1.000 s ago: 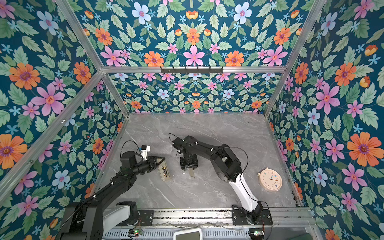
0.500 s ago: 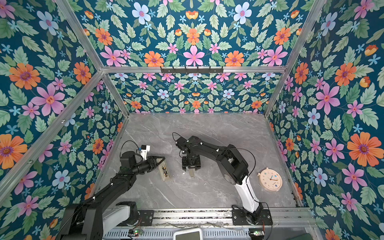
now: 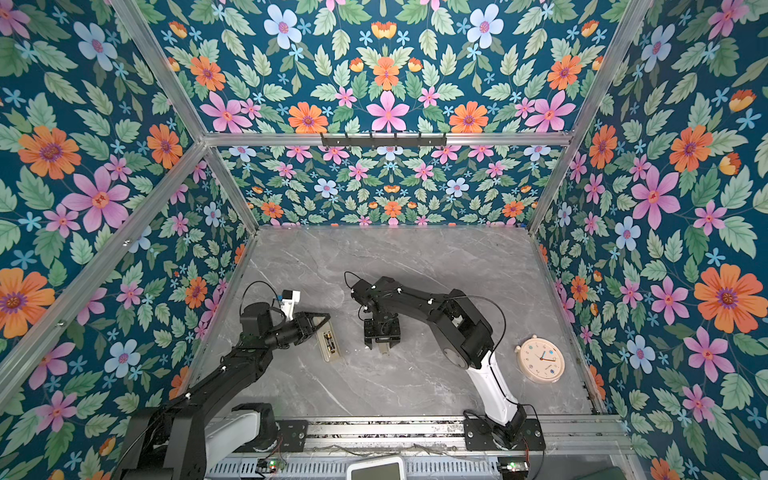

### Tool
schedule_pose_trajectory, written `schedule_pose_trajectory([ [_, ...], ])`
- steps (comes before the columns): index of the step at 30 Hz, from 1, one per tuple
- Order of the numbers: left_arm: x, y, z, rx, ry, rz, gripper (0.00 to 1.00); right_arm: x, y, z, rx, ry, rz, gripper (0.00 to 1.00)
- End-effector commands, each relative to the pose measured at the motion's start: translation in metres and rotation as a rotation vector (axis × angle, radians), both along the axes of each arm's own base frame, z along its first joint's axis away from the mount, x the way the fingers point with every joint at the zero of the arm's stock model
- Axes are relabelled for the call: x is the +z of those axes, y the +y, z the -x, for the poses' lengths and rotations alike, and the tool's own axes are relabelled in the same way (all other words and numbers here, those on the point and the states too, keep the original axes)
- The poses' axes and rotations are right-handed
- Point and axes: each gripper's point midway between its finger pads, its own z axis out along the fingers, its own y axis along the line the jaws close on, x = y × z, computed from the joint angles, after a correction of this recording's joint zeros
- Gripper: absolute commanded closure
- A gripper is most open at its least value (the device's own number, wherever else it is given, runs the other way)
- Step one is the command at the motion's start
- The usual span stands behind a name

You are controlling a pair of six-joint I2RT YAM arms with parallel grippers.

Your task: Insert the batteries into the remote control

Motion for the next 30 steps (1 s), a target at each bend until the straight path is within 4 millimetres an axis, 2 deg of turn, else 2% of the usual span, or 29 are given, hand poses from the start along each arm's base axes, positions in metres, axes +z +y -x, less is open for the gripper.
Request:
schedule_pose_trajectory([
  [1, 0.006, -0.001, -0.001, -0.013, -0.036, 0.003, 1.00, -0.001, -0.007, 0.007, -0.012, 0.025, 0.030, 0.41],
  [8, 0.004, -0.001, -0.001, -0.010, -0.034, 0.001, 1.00, -0.009, -0.010, 0.012, -0.010, 0.050, 0.040, 0.50],
  [23, 0.004, 0.000, -0.002, -0.007, -0.036, -0.003, 1.00, -0.014, -0.015, 0.014, 0.043, 0.045, 0.092, 0.67],
  [30, 0.005, 0.000, -0.002, -0.007, -0.038, -0.003, 1.00, -0.014, -0.017, 0.012, 0.064, 0.032, 0.113, 0.69],
])
